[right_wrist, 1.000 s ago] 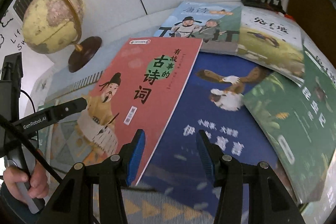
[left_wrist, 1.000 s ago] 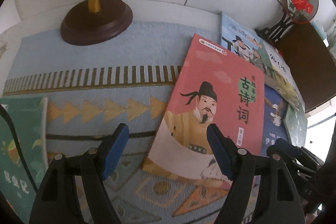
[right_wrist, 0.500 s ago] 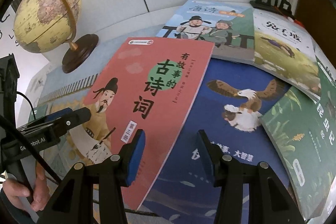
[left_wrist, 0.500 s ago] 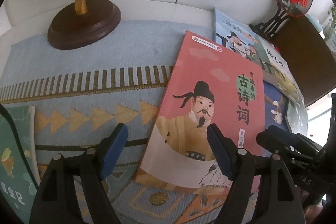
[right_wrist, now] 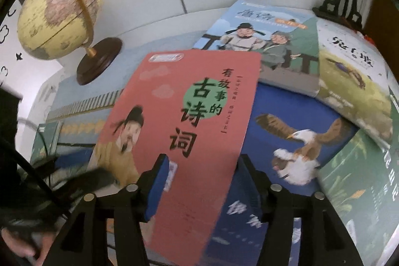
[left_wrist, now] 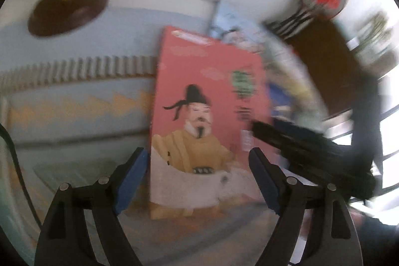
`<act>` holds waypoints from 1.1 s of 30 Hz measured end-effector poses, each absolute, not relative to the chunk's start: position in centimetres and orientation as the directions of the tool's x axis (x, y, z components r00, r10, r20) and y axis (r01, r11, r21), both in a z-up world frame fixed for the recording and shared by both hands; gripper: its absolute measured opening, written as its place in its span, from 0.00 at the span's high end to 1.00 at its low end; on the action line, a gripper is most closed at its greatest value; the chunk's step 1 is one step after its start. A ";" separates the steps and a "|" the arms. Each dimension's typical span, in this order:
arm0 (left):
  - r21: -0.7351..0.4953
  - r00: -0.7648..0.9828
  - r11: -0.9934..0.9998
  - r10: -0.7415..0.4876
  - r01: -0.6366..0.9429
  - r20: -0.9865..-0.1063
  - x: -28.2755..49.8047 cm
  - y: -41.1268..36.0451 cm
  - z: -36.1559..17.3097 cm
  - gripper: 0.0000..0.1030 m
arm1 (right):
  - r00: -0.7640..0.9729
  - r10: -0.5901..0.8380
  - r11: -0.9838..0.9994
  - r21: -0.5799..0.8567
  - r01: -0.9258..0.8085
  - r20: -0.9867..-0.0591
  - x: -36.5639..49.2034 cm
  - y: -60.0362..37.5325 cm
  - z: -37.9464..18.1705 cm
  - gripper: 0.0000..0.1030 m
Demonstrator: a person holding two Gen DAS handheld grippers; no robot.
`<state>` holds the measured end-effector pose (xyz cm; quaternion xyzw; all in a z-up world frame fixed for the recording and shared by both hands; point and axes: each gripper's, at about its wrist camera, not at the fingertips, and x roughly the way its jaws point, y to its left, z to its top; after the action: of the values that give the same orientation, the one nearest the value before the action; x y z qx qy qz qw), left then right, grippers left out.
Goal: Organize books
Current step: 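Grasp the red poetry book's edge with both grippers and lift it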
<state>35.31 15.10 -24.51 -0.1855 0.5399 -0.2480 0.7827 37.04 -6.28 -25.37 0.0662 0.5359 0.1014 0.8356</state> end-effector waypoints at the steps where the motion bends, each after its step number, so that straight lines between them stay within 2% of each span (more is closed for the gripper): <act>1: -0.621 0.298 0.762 -0.645 0.182 -0.704 34.8 15.6 -24.0 0.22 | 0.405 0.249 0.969 0.230 -0.096 -0.880 37.2 -6.8 -25.4 0.42; 3: -0.729 0.319 0.665 -0.735 0.164 -0.599 34.1 16.6 -23.1 0.22 | 0.398 0.293 0.956 0.279 -0.094 -0.869 37.5 -8.0 -25.5 0.42; 5: -0.771 0.339 0.621 -0.761 0.137 -0.553 34.5 16.9 -23.2 0.22 | 0.384 0.363 0.930 0.358 -0.089 -0.849 38.0 -9.3 -25.6 0.42; 10: -0.808 0.309 0.589 -0.774 0.029 -0.553 36.6 15.7 -26.4 0.22 | 0.375 0.441 0.891 0.447 -0.076 -0.816 38.5 -10.4 -25.9 0.41; 13: -0.755 0.299 0.655 -0.724 0.017 -0.621 37.0 13.6 -27.3 0.23 | 0.368 0.461 0.881 0.468 -0.077 -0.808 38.6 -10.7 -25.9 0.39; 16: -0.747 0.294 0.664 -0.710 -0.022 -0.640 37.4 13.3 -27.6 0.43 | 0.358 0.478 0.870 0.490 -0.065 -0.802 38.8 -10.9 -25.9 0.36; 20: -0.808 0.293 0.585 -0.762 -0.071 -0.577 37.7 14.5 -27.2 0.68 | 0.319 0.553 0.814 0.581 -0.011 -0.769 38.8 -12.6 -26.1 0.36; 25: -0.925 0.270 0.352 -0.886 -0.141 -0.378 36.6 15.3 -26.5 0.69 | 0.301 0.651 0.713 0.698 0.074 -0.697 37.3 -15.0 -26.8 0.35; 29: -0.946 0.233 0.290 -0.919 -0.144 -0.318 35.2 14.0 -26.2 0.69 | 0.309 0.672 0.680 0.726 0.103 -0.674 35.5 -15.6 -26.9 0.33; 31: -0.926 0.210 0.351 -0.903 -0.140 -0.375 34.3 12.8 -26.3 0.69 | 0.311 0.677 0.673 0.732 0.105 -0.667 34.8 -15.3 -26.8 0.31; 33: -0.892 0.204 0.433 -0.869 -0.130 -0.451 33.8 12.2 -26.5 0.69 | 0.323 0.653 0.694 0.712 0.108 -0.685 34.7 -14.9 -26.5 0.23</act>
<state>33.81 12.22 -26.49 -0.4462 0.5597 -0.2908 0.6349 34.66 -14.90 -26.53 0.3448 0.5516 0.1850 0.7366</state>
